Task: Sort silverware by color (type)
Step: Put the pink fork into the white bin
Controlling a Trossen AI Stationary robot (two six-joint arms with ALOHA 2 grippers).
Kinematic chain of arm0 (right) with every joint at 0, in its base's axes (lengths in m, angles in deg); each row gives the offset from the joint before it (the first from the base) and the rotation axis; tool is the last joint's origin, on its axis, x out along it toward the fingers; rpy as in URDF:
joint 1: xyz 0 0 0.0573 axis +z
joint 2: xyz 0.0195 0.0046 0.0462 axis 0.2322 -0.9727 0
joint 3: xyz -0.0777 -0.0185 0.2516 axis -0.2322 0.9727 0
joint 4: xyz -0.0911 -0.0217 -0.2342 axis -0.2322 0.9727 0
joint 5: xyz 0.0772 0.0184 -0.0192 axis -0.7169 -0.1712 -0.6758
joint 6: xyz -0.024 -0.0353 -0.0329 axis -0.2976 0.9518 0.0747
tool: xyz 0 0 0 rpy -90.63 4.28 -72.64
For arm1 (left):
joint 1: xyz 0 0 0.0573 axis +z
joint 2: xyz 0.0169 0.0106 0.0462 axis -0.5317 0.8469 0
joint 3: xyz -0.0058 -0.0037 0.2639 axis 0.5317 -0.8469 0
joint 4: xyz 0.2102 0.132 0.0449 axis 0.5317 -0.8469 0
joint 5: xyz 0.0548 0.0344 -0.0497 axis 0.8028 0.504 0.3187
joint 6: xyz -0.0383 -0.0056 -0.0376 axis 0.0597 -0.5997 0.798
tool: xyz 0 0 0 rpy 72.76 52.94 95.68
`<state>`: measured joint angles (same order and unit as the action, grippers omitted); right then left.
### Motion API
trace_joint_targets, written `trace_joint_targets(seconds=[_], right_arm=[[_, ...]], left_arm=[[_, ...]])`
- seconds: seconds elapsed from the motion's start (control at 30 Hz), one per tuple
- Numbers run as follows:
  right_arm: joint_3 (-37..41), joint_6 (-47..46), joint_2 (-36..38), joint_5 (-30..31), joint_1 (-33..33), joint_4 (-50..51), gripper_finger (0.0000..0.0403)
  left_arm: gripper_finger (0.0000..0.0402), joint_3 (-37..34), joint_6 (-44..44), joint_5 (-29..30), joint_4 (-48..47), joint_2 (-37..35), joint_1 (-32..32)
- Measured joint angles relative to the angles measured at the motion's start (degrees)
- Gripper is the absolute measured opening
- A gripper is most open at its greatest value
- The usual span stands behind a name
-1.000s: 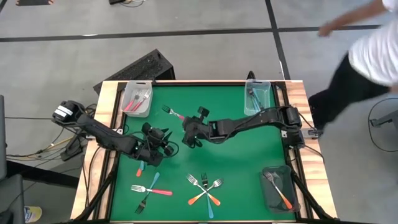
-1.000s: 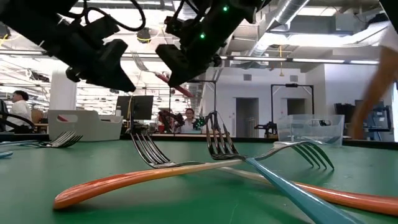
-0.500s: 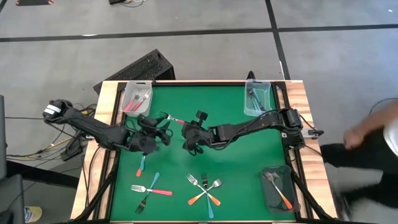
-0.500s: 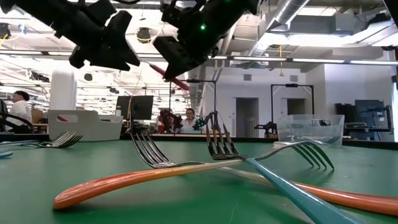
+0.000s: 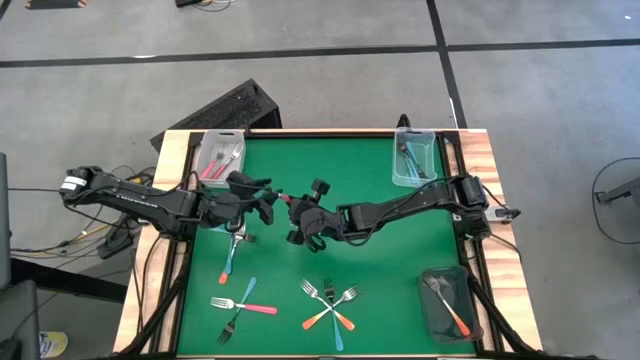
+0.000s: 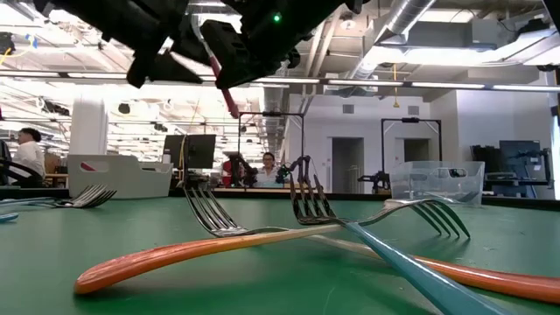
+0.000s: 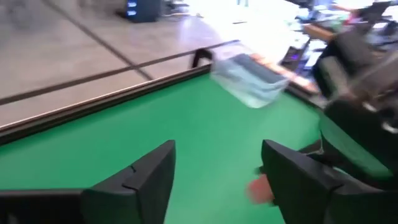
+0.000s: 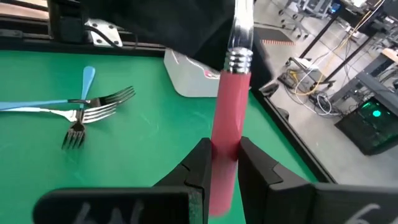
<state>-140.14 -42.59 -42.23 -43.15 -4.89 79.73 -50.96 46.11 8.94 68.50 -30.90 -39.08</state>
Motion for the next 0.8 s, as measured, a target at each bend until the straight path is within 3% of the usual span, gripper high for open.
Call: trace_joint_targets(seconds=[0.1,0.27,0.53,0.8], right_arm=[[0.0,-1.0,0.0,-0.1,-0.3,0.4,0.0072],[0.0,-2.2,0.0,0.2,-0.6,-0.5,0.0073],[0.0,-6.2,2.1,3.0,-1.4,0.0,0.0073],[0.0,-7.4,3.4,3.9,-2.7,1.6,0.0074]], left_arm=[[0.0192,0.0,-1.8,-3.7,1.2,0.0,0.0],[0.0165,0.0,-1.9,-4.1,0.7,0.0,0.0],[0.0161,0.0,-2.7,-4.4,-5.1,0.0,0.0],[0.0161,0.0,-8.4,-5.7,0.5,0.0,-0.6]])
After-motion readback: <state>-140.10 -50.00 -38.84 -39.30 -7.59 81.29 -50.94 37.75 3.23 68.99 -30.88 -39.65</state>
